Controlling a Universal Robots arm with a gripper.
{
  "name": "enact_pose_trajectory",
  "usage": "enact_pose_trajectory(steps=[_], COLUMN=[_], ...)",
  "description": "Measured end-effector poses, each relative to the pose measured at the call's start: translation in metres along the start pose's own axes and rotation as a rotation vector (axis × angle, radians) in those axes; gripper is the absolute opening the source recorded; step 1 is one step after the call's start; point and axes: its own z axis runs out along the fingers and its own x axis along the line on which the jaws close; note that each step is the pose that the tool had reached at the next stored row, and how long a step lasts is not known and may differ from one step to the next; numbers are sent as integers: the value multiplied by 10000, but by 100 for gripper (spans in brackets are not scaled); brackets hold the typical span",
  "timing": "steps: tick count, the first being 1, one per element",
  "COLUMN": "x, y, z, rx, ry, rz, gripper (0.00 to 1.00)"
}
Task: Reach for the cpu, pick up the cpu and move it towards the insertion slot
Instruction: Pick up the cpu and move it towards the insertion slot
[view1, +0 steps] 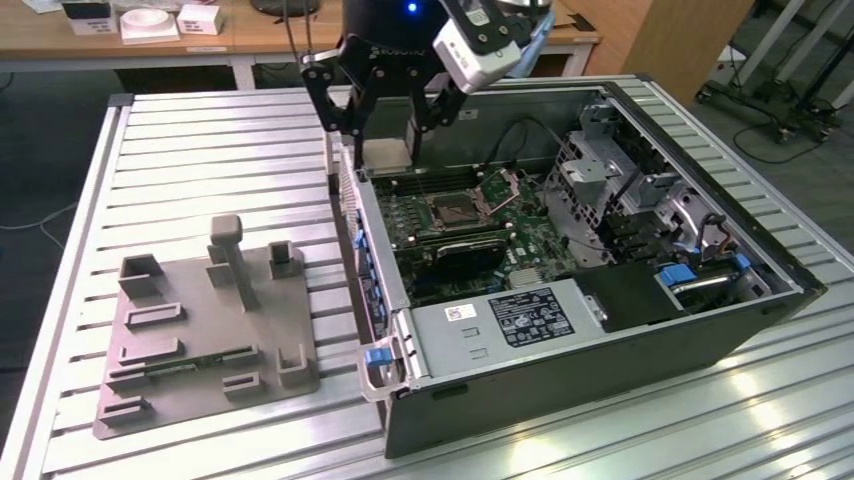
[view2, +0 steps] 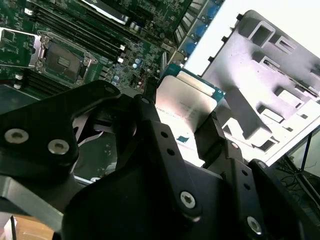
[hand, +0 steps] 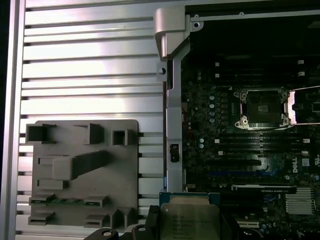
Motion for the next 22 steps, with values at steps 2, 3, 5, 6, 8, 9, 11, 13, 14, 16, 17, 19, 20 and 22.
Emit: enact_pose_trajectory(steps=[2,3,5,6,8,9,11,13,14,16,17,19,20,22], x=[-31,-48,-81,-102,-136,-151,-191,-239,-265,-319,-346,-405,-431,-473], y=[0,1,1,2,2,2,3,4,4,5,6,7,7,8], z=[1,1,1,1,2,3,3,3,4,6,7,9,10,12], rx=[0,0,0,0,0,0,0,0,0,-1,0,-1,0,0], ry=[0,0,0,1,0,0,0,0,0,0,0,0,0,0], rz=[-1,-1,0,0,0,0,-1,0,0,1,1,-1,-1,0], gripper=[55,55,55,55,55,55,55,55,55,55,55,55,55,55])
